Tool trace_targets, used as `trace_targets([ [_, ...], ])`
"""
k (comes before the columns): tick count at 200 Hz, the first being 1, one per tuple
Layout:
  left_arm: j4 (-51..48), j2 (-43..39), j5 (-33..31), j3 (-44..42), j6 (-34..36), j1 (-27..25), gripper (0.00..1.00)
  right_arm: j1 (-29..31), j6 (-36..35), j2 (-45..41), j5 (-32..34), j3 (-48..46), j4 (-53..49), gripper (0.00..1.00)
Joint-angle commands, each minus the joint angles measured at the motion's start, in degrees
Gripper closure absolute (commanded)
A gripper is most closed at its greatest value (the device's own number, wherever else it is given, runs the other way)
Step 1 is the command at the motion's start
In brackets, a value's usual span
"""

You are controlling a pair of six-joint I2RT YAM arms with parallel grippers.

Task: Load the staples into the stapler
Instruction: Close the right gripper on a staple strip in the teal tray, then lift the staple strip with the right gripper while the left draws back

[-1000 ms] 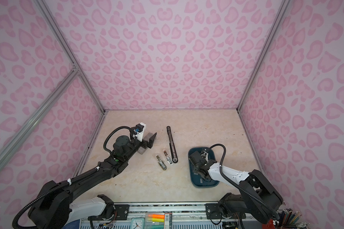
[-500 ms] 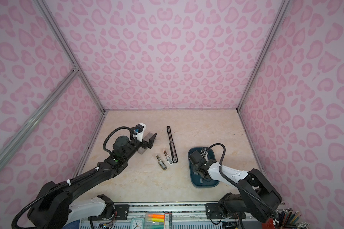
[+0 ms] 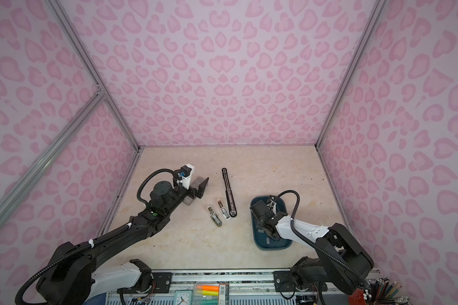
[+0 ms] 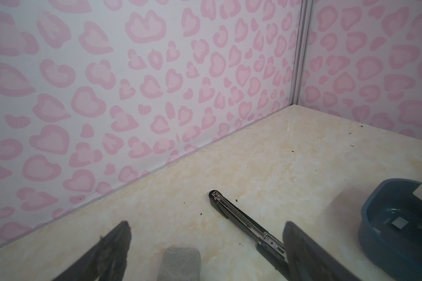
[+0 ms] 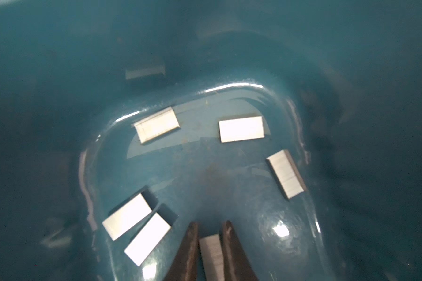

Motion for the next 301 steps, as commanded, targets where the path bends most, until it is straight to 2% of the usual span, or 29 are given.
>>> trace_targets([
  [1,1.31,-0.85,0.75,-0.25,-0.25,0.04,0.02,-0.01,-0.28,0.32,-2.84,-0.84,-5.39,0.84],
  [36,0.26,-1.6,0.57,0.21,-1.98,0.04,0.02,0.21,-0.36,-1.01,-3.42,-0.4,-4.83,0.86],
  [73,-7.44,-3.23,-9.18,4.36,-11.79,0.13,0.02,1.6,-1.08,-6.99,-2.33,0.33,-5.42,0.9],
  [90,-13.75,-4.44,-10.89,6.62,-17.93,0.55,0.02,2.58,-0.74,-12.32,0.99,0.75,-7.59,0.9],
  [111,-18.83,-7.02,-8.83,6.88,-22.75,0.75,0.02,2.88,0.17,-20.98,2.86,-1.42,-7.56,0.9],
  [151,-26.56,-14.36,-8.81,4.41,-30.19,0.88,0.02,3.2,-0.35,-37.84,-2.65,-9.92,6.2,0.9],
  [192,-35.26,-22.19,-10.9,0.21,-37.7,0.9,0.02,7.49,-4.11,-44.62,-1.48,-8.14,8.62,0.91],
  [232,-40.65,-27.81,-15.32,-7.74,-39.78,0.83,0.02,11.02,-5.61,-45.95,-3.08,-9.18,11.4,0.91],
  [252,-43.91,-30.06,-20.03,-10.94,-40.84,0.83,0.02,12.45,-7.07,-43.1,-3.93,-9.41,13.86,0.91],
  [283,-44.81,-31.8,-23.0,-15.65,-39.3,0.83,0.02,13.59,-10.39,-36.73,-5.74,-7.74,17.47,0.92],
  [291,-43.06,-31.55,-22.74,-17.29,-39.34,0.84,0.02,13.91,-11.31,-35.2,-6.43,-7.36,19.2,0.92],
  [301,-41.18,-31.14,-18.65,-18.11,-38.66,0.84,0.02,14.17,-12.71,-33.19,-7.51,-6.4,20.82,0.92],
])
